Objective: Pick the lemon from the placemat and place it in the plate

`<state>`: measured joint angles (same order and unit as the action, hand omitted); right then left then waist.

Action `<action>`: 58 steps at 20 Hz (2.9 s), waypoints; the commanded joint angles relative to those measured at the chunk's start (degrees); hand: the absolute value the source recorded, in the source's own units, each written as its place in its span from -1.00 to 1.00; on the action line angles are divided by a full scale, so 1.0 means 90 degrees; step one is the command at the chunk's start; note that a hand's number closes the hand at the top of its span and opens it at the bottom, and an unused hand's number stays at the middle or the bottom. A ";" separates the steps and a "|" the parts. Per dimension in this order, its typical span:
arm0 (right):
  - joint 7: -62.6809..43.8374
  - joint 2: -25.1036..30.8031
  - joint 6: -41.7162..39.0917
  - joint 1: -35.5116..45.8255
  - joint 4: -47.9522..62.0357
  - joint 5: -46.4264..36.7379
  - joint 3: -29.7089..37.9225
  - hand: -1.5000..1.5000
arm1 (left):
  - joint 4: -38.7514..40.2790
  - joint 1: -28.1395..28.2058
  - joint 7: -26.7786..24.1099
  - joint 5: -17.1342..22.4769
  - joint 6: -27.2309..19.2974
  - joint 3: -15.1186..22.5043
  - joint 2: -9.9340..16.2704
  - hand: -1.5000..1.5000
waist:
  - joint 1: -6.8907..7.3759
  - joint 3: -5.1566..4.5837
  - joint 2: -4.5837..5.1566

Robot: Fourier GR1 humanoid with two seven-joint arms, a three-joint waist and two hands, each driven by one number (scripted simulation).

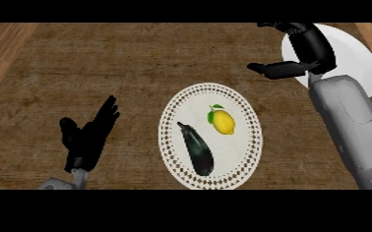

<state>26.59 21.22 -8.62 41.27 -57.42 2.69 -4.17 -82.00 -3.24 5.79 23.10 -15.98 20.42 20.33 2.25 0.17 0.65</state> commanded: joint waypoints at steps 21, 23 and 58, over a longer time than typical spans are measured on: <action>-0.1993 0.0386 -0.1709 0.0374 -0.1200 -0.2759 -0.2205 -1.00 | 0.0034 0.0372 0.0289 -0.0311 0.0139 -0.0168 -0.0297 0.00 | -0.0248 -0.0021 -0.0082; -0.2100 0.0367 -0.1670 0.0135 -0.1496 -0.2973 -0.2222 -1.00 | 0.0062 0.0602 0.0016 -0.0303 0.0291 -0.0269 -0.0313 0.00 | -0.0246 -0.0021 -0.0084; -0.2541 -0.1260 -0.1579 -0.0789 -0.0866 -0.5986 -0.2275 -1.00 | 0.0268 0.0413 0.0384 -0.0890 0.1111 -0.1330 -0.0686 0.00 | -0.0210 -0.0020 -0.0064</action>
<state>1.86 9.98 -20.78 31.57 -68.75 -49.98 -26.32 -83.45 -0.29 11.35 14.28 -8.96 10.75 13.61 0.34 0.23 -0.14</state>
